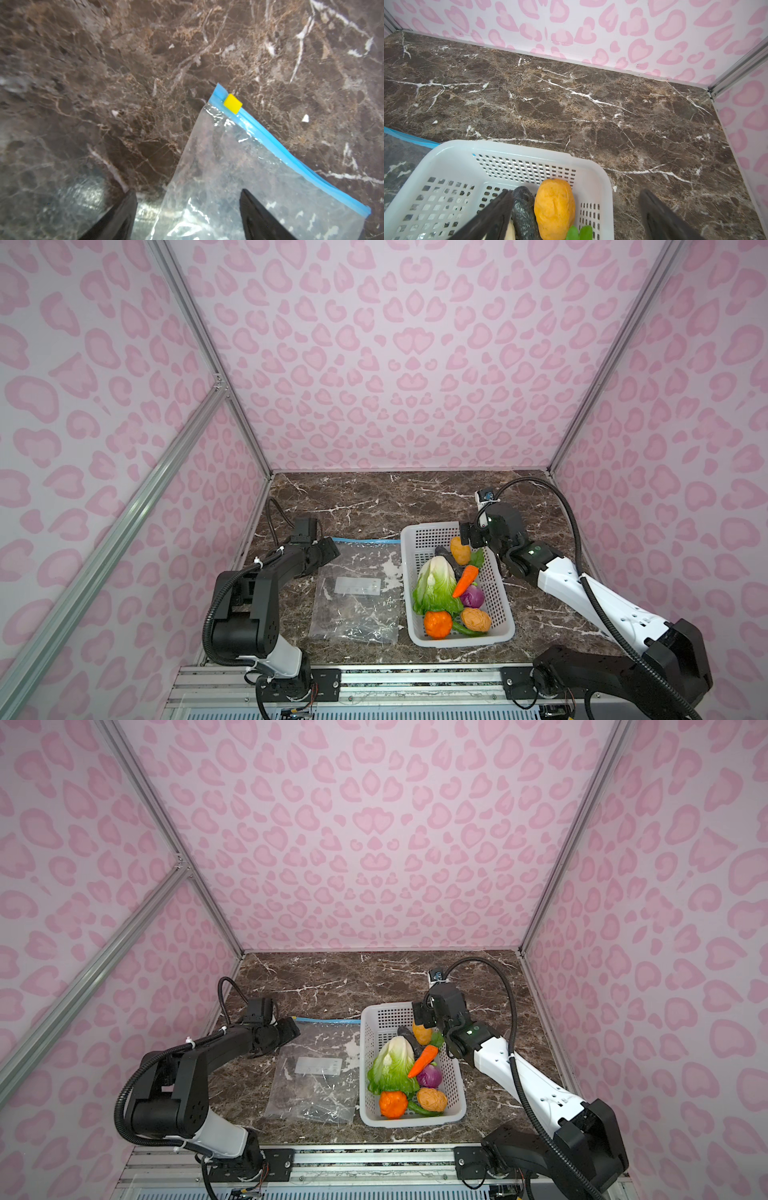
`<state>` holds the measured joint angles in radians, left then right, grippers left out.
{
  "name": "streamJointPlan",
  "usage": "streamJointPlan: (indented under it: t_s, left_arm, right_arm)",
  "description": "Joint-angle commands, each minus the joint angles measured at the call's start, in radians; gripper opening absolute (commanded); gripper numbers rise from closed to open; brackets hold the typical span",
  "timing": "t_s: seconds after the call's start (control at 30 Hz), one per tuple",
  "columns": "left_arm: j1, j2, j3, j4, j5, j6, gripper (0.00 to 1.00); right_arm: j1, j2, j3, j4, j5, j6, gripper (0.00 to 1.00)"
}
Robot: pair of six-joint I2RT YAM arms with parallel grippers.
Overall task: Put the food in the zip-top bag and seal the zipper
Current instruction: 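Lift the bag corner with the left gripper while the right gripper moves over the basket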
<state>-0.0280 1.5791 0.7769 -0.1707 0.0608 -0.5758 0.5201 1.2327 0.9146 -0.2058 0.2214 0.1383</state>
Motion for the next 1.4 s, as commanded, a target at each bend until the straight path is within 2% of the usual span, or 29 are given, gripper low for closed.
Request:
streamJointPlan:
  t_s: [0.0,0.13,0.23,0.27,0.3,0.47,0.63,0.87,1.07,1.2,1.37]
  left_arm:
    - [0.001,0.028,0.019,-0.015,0.018,0.002,0.71]
    - [0.0,0.045,0.026,-0.016,0.023,0.011,0.47]
    - [-0.001,0.045,0.025,-0.014,0.035,0.016,0.19]
    - [-0.001,0.043,0.027,-0.016,0.034,0.017,0.07]
    - [-0.001,0.039,0.028,-0.021,0.031,0.018,0.03]
    - [-0.001,-0.035,0.056,-0.062,-0.02,0.043,0.03]
    - [-0.001,-0.153,0.153,-0.14,-0.081,0.099,0.03]
    - [-0.028,-0.261,0.297,-0.15,-0.059,0.097,0.03]
    - [-0.179,-0.293,0.44,-0.104,-0.088,0.137,0.03]
    - [-0.314,-0.298,0.519,-0.086,-0.139,0.221,0.03]
    - [-0.462,-0.298,0.548,-0.061,-0.116,0.317,0.03]
  right_arm:
    - [0.009,-0.004,0.003,-0.013,0.034,-0.014,0.96]
    - [0.018,-0.004,0.005,-0.026,0.037,-0.019,0.95]
    - [0.029,-0.006,0.014,-0.032,0.031,-0.018,0.94]
    - [0.032,-0.006,0.017,-0.033,0.031,-0.017,0.94]
    - [0.036,-0.006,0.022,-0.035,0.032,-0.017,0.94]
    - [0.062,-0.008,0.047,-0.044,0.027,-0.014,0.94]
    - [0.087,-0.009,0.057,-0.017,0.006,0.003,0.93]
    - [0.102,0.012,0.065,0.053,-0.095,0.097,0.89]
    - [0.103,0.03,0.094,0.057,-0.138,0.167,0.88]
    - [0.101,0.013,0.092,0.046,-0.117,0.194,0.87]
    - [0.078,-0.038,0.046,0.061,-0.11,0.248,0.86]
